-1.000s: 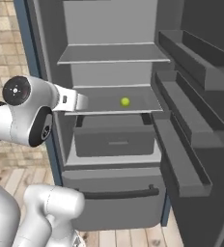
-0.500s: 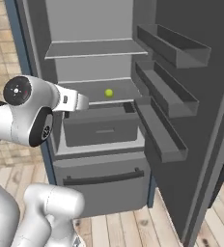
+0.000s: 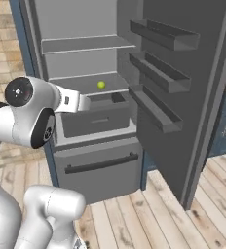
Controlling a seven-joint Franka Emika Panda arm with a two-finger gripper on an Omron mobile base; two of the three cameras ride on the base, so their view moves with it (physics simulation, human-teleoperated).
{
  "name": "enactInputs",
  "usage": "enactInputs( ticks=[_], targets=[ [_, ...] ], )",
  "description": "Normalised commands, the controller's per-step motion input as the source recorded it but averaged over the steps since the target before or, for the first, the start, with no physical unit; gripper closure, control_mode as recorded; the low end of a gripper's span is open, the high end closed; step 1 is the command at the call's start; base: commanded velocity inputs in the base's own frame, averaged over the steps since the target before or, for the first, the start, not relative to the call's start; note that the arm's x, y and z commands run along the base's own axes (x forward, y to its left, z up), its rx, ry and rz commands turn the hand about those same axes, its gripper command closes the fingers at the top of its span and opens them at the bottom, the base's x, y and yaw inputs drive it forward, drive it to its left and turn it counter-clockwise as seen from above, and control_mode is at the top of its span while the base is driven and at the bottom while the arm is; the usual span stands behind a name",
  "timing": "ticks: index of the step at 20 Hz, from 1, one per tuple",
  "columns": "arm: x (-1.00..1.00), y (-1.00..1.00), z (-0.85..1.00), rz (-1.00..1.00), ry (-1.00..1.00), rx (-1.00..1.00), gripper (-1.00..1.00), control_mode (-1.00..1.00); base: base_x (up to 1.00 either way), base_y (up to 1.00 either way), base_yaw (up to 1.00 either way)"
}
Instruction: Retrieve the tangerine and pear from the fridge and place them into the bowl on the dining table.
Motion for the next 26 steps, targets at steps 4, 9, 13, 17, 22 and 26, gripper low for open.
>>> enactInputs(
  ticks=[4, 9, 13, 17, 22, 26],
  targets=[
    [0.0, 0.0, 0.0, 0.0, 0.0, 0.0, 1.0, 1.0, -0.56, 0.51, -0.33],
    [0.0, 0.0, 0.0, 0.0, 0.0, 0.0, 1.0, 1.0, -0.48, 0.15, -0.37],
    [0.0, 0.0, 0.0, 0.0, 0.0, 0.0, 1.0, 1.0, -0.38, -0.04, -0.35],
    [0.0, 0.0, 0.0, 0.0, 0.0, 0.0, 1.0, 1.0, -0.36, -0.09, -0.33],
    [0.0, 0.0, 0.0, 0.0, 0.0, 0.0, 1.0, 1.0, -0.36, -0.05, -0.33],
    [0.0, 0.0, 0.0, 0.0, 0.0, 0.0, 1.0, 1.0, -0.51, 0.0, -0.33]
  ],
)
